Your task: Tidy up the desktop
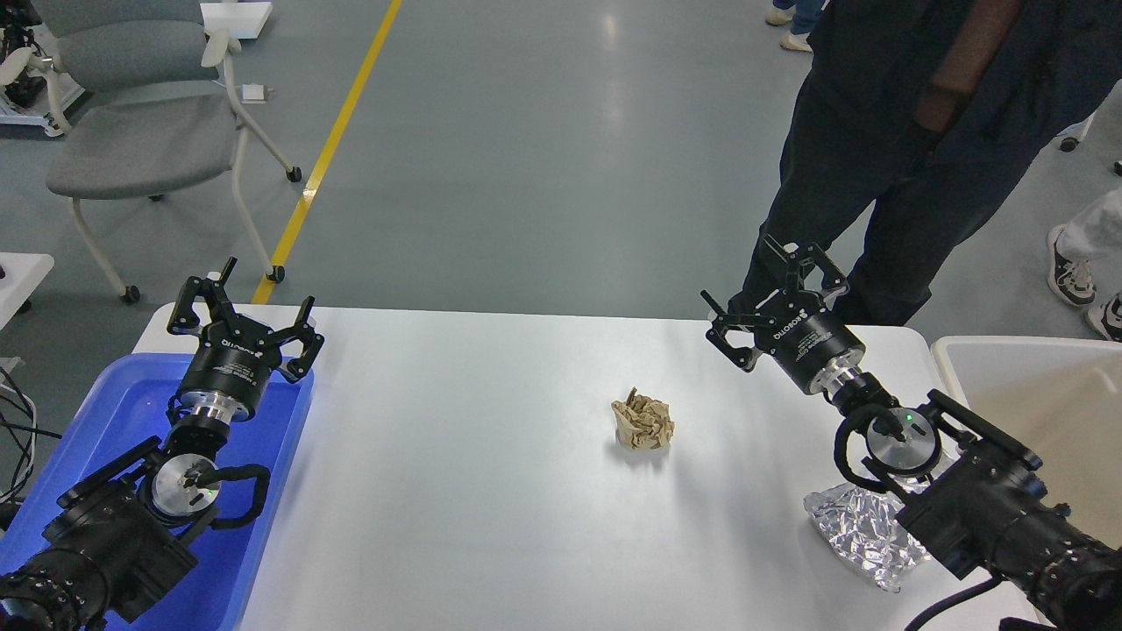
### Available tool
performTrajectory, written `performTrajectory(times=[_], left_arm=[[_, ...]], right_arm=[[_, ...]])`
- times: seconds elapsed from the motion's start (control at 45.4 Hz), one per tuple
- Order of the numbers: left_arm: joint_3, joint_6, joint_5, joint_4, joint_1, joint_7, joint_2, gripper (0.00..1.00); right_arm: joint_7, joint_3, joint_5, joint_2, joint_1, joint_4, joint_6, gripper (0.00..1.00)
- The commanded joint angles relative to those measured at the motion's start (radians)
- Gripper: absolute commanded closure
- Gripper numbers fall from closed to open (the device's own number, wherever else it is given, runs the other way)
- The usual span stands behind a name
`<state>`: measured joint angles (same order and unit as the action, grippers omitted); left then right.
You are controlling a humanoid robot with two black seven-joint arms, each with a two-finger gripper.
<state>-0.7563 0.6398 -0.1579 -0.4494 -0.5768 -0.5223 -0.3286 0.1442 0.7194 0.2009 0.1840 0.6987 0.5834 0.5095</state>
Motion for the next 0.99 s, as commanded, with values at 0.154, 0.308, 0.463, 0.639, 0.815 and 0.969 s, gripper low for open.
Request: performTrajectory(times=[0.154,0.308,0.463,0.639,0.815,0.969], left_arm=[[0.000,0.000,0.000,0.000,0.000,-0.001,-0.001,0.00],[0.002,0.000,0.000,0.000,0.000,-0.001,-0.001,0.00],[0.002,0.000,0.000,0.000,0.000,-0.001,-0.001,0.00],[0.000,0.000,0.000,0.000,0.000,-0.001,-0.001,0.00],[0.002,0.000,0.000,0.000,0.000,-0.001,-0.001,0.00],[0.002,0.000,0.000,0.000,-0.002,-0.001,-0.001,0.00]], right_arm=[[0.000,0.000,0.000,0.000,-0.002,0.007,0.001,0.00],[0.000,0.000,-0.009,0.015,-0.004,0.016,0.007,0.00],[0.000,0.000,-0.040,0.074,-0.007,0.064,0.011,0.00],[0.000,-0.002,-0.046,0.288,-0.031,0.266,0.011,0.00],[-0.002,-0.002,-0.153,0.495,-0.050,0.432,0.015,0.00],[0.000,0.002,-0.265,0.656,-0.076,0.578,0.017,0.00]])
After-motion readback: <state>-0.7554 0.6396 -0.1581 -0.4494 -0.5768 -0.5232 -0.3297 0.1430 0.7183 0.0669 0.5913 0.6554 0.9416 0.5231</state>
